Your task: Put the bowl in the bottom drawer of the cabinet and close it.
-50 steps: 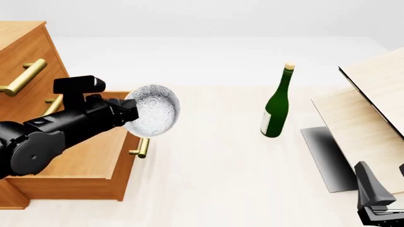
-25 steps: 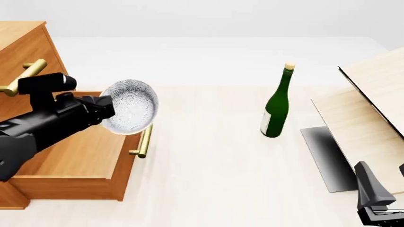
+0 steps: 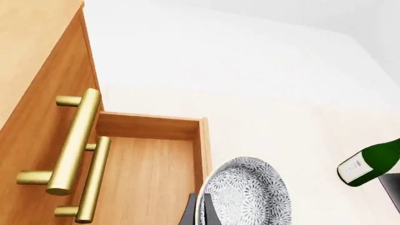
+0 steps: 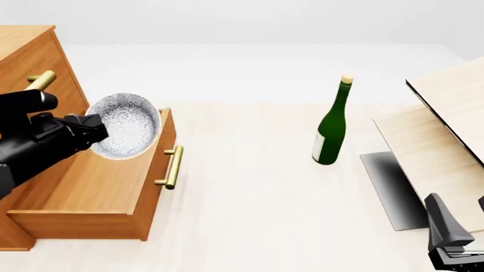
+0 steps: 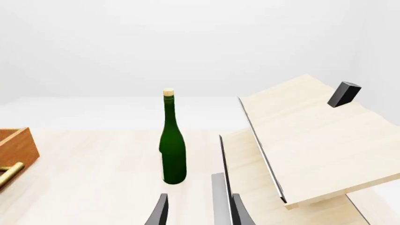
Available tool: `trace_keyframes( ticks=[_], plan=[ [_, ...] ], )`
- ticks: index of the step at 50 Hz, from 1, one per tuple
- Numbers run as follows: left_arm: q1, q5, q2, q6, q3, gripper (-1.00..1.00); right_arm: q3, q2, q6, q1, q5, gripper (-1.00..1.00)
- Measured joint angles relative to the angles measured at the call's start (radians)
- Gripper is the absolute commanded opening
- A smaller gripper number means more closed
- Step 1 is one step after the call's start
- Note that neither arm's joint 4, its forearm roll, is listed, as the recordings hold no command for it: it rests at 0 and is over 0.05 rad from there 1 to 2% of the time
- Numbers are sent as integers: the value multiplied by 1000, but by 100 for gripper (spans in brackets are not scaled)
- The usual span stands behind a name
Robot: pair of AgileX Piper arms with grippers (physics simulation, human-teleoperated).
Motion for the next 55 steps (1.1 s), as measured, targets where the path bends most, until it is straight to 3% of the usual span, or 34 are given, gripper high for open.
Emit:
trace_keyframes(
  ticks=[29,55],
  plan=[
    [140,-28,17,41,34,-100,0,0,0,0,0,100],
    [190,-105,99,49,86,-100,0,0,0,0,0,100]
  ],
)
